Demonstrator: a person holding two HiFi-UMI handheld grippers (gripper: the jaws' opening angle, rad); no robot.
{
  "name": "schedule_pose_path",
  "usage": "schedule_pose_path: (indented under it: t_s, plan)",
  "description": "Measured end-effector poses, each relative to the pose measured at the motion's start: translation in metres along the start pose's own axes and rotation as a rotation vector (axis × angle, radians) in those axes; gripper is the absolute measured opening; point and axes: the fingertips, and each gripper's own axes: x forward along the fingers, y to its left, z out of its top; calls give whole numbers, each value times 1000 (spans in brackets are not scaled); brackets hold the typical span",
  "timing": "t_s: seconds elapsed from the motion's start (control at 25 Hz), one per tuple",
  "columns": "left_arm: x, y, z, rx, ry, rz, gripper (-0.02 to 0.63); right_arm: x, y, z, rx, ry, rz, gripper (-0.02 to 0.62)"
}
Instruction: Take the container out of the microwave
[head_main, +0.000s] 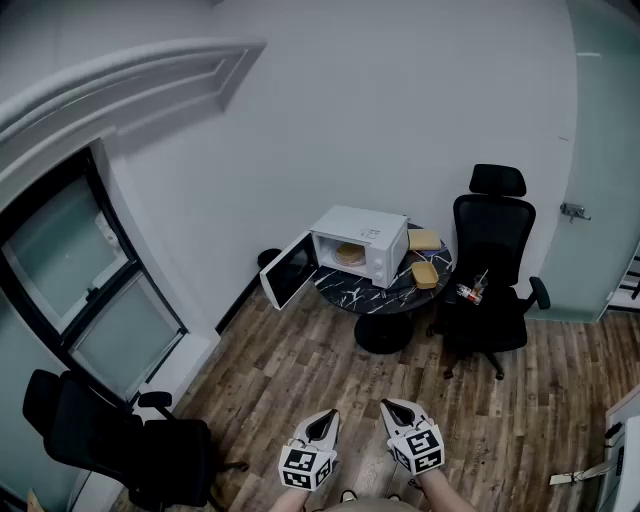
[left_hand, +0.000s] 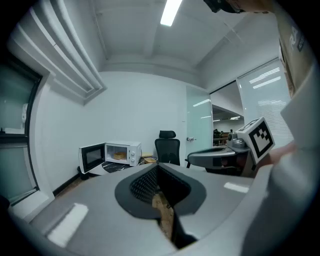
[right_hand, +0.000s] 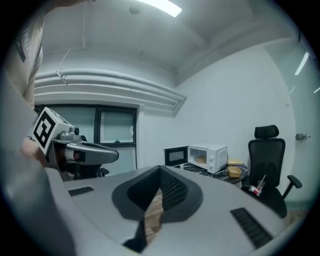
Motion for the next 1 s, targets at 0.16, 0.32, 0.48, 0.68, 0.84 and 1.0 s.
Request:
schedule_pose_path:
  t_s: [0.16, 0.32, 0.48, 0.68, 0.84, 1.0]
  plan:
    - [1, 8, 4, 43, -20, 14, 3, 3, -3, 5, -17, 1, -4, 6]
    - [0, 10, 3, 41, -21, 12, 3, 0, -8, -1, -19, 27, -13, 6]
    - [2, 17, -4, 14, -4, 2, 3, 2, -9, -9, -7, 52, -18, 6]
    - [5, 38, -14, -15, 12, 7, 3, 18, -1, -12, -30, 76, -8, 6]
    - [6, 58, -25, -1, 30, 12, 3, 35, 3, -24, -30, 102, -19, 6]
    - [17, 69, -25, 47, 49, -29, 3, 53, 0, -27, -18, 89, -56, 8]
